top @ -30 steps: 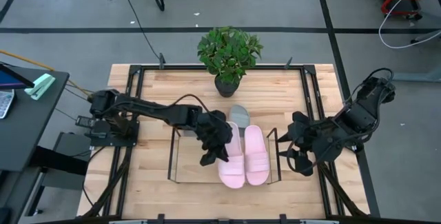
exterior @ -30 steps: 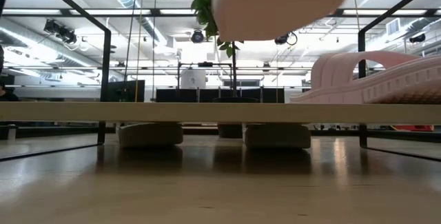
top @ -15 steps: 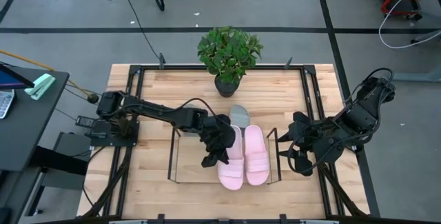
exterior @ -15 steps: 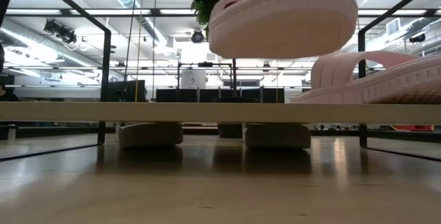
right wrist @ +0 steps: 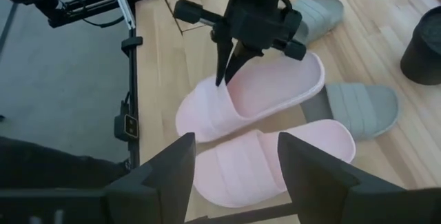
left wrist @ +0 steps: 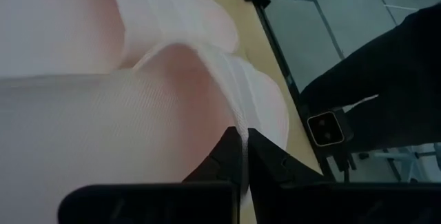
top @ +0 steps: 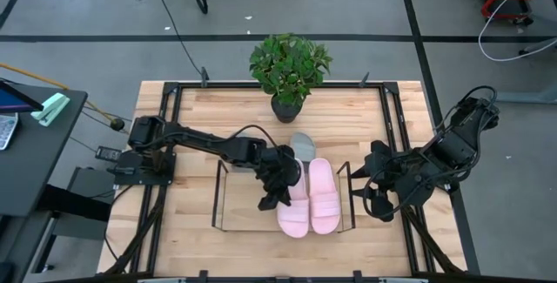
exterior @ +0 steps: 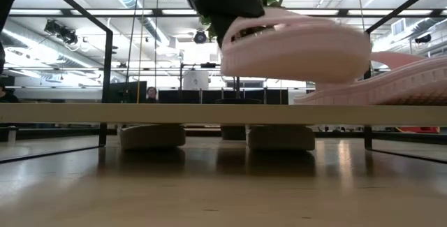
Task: Pick and place slides into the shelf
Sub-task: Put the pink slipper on the shelf
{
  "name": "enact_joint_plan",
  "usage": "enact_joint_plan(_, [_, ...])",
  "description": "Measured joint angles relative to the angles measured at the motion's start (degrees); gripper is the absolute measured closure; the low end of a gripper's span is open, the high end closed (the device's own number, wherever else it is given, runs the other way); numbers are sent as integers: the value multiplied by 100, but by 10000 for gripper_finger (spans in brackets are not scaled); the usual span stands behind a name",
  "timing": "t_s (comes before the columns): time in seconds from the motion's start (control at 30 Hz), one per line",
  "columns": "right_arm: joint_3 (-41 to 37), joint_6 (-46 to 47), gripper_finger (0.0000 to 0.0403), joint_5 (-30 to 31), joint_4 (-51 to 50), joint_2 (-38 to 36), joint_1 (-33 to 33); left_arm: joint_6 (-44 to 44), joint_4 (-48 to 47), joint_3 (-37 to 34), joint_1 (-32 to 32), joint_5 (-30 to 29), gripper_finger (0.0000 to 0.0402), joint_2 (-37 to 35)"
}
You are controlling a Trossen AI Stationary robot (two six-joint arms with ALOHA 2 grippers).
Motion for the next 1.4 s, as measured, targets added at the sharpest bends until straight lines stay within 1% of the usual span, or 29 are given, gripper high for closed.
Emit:
enact_joint_plan(0.3, [0,7,190,28,-4,0,0,26,2,0,-4,5,385,7])
enact_joint_plan(0.57, [0,4,190,28,-6,0,0,-31,179,0,-2,1,391,9])
enact_joint_plan(0.7, [0,6,190,28,-6,0,0,-54,212,0,-2,2,383,8])
enact_joint_plan(0.83, [0,6,190,28,-6,0,0,-64,218,0,-2,-2,391,8])
enact_joint_plan(0.97, [0,7,190,28,-6,0,0,-64,221,0,-2,-2,391,8])
enact_joint_plan(1.13, [0,7,190,28,-6,0,0,-68,232,0,-2,-1,381,27])
enact_joint_plan(1.27, [0,19,190,29,-6,0,0,-183,294,0,-3,7,391,106])
enact_joint_plan(1.4, [0,28,190,28,-4,2,0,-319,347,4,-9,14,389,171])
